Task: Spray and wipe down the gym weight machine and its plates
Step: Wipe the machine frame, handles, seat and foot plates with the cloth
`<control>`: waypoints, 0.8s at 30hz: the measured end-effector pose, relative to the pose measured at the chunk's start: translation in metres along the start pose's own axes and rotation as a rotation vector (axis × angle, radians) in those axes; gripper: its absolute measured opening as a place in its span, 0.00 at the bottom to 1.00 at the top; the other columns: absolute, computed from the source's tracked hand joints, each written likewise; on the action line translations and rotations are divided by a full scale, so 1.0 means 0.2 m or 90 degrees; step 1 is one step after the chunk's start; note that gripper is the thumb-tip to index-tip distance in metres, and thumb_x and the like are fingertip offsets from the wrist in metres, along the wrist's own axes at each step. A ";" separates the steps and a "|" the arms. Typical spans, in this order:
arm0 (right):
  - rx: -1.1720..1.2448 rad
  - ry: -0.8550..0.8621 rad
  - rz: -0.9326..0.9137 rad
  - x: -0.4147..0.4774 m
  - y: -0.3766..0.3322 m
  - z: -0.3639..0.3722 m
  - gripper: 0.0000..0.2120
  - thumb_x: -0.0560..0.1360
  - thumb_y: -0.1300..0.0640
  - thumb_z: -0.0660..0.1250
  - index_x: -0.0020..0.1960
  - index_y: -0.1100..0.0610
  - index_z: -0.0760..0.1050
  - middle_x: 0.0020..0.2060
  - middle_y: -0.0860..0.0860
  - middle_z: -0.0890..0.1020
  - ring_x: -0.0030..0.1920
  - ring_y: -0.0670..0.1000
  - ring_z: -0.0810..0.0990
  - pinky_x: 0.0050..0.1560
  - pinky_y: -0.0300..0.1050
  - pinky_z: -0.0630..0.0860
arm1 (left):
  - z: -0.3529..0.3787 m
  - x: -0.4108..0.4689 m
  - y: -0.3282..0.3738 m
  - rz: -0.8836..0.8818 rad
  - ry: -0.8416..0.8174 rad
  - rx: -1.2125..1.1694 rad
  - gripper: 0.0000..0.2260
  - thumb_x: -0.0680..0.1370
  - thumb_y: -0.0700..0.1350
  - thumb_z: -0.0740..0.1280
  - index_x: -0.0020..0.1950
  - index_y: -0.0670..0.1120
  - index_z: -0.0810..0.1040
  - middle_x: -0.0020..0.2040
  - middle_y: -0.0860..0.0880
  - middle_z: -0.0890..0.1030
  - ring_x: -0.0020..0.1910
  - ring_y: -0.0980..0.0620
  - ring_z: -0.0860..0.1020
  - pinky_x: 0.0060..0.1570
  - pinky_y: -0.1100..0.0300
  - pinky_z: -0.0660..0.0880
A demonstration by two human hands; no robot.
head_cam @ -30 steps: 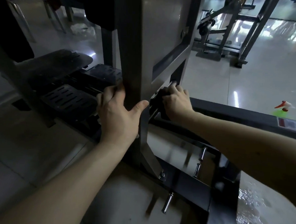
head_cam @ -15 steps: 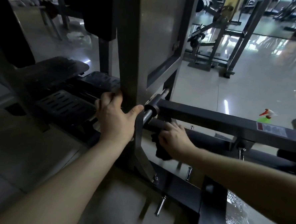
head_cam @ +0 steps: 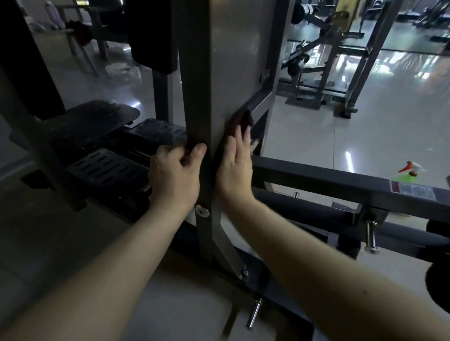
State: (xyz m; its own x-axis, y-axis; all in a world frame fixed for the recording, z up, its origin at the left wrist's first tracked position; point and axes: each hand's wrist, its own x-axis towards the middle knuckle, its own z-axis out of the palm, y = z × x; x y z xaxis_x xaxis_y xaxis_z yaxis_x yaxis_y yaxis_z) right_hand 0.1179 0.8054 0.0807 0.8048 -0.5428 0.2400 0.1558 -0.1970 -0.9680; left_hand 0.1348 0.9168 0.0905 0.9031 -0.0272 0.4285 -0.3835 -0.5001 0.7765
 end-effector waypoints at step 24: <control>0.209 0.141 0.341 0.52 0.03 -0.06 0.18 0.85 0.49 0.58 0.66 0.58 0.78 0.57 0.57 0.82 0.60 0.59 0.80 0.61 0.52 0.77 | -0.04 0.03 -0.01 -0.014 -0.035 -0.025 0.13 0.80 0.55 0.69 0.52 0.47 0.85 0.50 0.49 0.80 0.43 0.62 0.75 0.40 0.80 0.65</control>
State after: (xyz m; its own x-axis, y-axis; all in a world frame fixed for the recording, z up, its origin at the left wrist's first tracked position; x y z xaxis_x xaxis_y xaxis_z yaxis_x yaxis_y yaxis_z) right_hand 0.1950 0.7375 0.1016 0.6889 -0.6580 -0.3041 -0.0377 0.3864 -0.9215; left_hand 0.1399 0.9236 0.0954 0.9204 -0.0642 0.3857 -0.3694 -0.4663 0.8038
